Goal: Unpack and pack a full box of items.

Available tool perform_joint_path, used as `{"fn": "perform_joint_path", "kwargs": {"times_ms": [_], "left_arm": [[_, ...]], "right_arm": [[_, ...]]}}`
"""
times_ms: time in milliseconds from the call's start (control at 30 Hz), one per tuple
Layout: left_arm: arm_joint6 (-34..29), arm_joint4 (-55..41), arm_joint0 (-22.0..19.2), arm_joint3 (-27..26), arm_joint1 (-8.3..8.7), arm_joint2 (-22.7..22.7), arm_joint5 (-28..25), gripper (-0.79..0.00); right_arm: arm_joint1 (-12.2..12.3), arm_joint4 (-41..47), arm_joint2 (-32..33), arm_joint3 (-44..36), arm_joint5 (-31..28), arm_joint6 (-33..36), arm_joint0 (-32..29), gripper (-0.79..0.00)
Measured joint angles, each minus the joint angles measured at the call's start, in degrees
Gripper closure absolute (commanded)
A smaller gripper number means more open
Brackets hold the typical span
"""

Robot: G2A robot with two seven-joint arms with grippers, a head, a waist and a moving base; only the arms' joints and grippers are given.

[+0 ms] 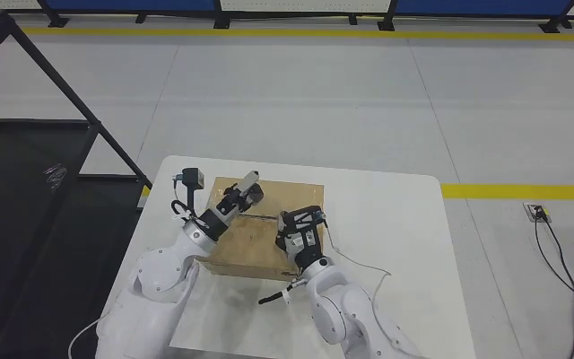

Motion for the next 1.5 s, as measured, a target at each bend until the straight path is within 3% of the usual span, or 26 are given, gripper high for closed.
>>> {"fn": "perform_joint_path", "kwargs": {"times_ms": [400,567,667,733,933,1267,1500], "left_arm": [[-8.81,-3.93,6.08,-3.15,2.46,-13.17,-1.36,-0.785],[-22.78,-7.49,7.04,-0.26,4.00,-18.21,-2.06,-0.785],[-30.26,-13.47,5.84,3.21,4.71,-20.80,0.36,-0.785],[-31.95,-16.15,4.74,5.47,4.94,-21.67,2.06,-0.785],[-31.21,-18.00,1.99,9.96,5.40,-22.07,4.61,-0.785],[-30.46,-17.12,2.26,9.70,5.45,-21.93,4.17,-0.785],[-26.71,-15.40,2.94,9.17,5.26,-18.56,4.22,-0.785]], "right_arm": [[-0.67,2.32,1.72,0.27,-1.33,1.94,0.19,0.000],[-0.93,4.17,2.46,0.19,-1.97,3.73,0.30,0.000],[-1.07,4.89,2.82,0.18,-2.47,4.31,0.40,0.000],[-1.16,5.05,2.89,0.11,-2.62,4.46,0.45,0.000],[-1.51,6.27,3.06,-0.30,-2.77,5.60,0.53,0.000],[-2.07,9.04,3.98,-0.78,-1.73,7.62,0.70,0.000],[-2.48,10.67,4.27,-0.40,-1.07,8.82,1.12,0.000]]}}
